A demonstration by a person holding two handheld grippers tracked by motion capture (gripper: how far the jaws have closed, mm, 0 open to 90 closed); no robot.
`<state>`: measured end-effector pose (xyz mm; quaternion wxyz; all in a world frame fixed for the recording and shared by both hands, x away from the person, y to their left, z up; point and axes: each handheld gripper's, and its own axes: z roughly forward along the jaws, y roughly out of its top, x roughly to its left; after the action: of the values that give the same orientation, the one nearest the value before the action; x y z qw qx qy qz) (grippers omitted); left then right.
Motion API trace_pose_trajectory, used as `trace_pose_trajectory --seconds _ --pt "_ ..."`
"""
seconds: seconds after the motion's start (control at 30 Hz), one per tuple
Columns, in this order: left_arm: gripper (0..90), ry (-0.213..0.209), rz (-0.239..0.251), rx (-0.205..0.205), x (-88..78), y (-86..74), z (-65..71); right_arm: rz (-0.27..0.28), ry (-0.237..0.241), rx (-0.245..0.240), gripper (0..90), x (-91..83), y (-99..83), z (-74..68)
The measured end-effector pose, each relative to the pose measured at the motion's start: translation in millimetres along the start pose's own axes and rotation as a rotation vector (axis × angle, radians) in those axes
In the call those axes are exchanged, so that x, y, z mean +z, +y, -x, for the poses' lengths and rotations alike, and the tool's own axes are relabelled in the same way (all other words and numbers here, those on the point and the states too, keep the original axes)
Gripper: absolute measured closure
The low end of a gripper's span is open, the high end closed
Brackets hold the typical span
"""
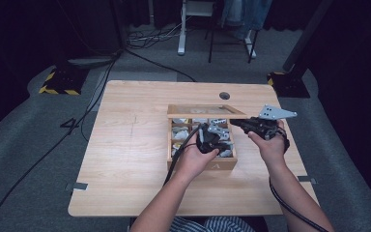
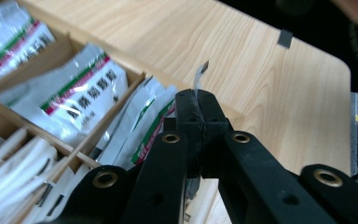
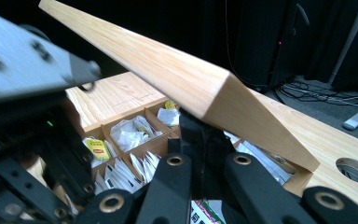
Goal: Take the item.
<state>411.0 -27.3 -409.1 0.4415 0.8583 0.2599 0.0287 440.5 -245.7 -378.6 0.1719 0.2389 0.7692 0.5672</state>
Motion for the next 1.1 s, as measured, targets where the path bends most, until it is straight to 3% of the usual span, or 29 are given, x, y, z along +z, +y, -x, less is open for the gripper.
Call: trace_pose_trajectory --seconds 0.13,0.37,0.77,1.1 --pt "89.8 0.001 0.021 0.033 -10.9 4.6 8.7 -0.001 0.000 0.000 90.0 0.0 0.0 0.0" --pt "89.8 0.009 0.047 0.051 -22.4 5.5 15.7 -0.001 0.001 -0.001 90.0 -0.1 0.0 0.2" --pt "89.7 0.007 0.087 0.057 -41.5 6.5 22.3 -0.003 0.001 -0.003 90.0 1.0 -0.5 -0.2" --pt "89.7 0.036 0.110 0.061 -66.5 2.1 21.7 -0.006 0.002 -0.002 90.0 1.4 -0.7 -0.3"
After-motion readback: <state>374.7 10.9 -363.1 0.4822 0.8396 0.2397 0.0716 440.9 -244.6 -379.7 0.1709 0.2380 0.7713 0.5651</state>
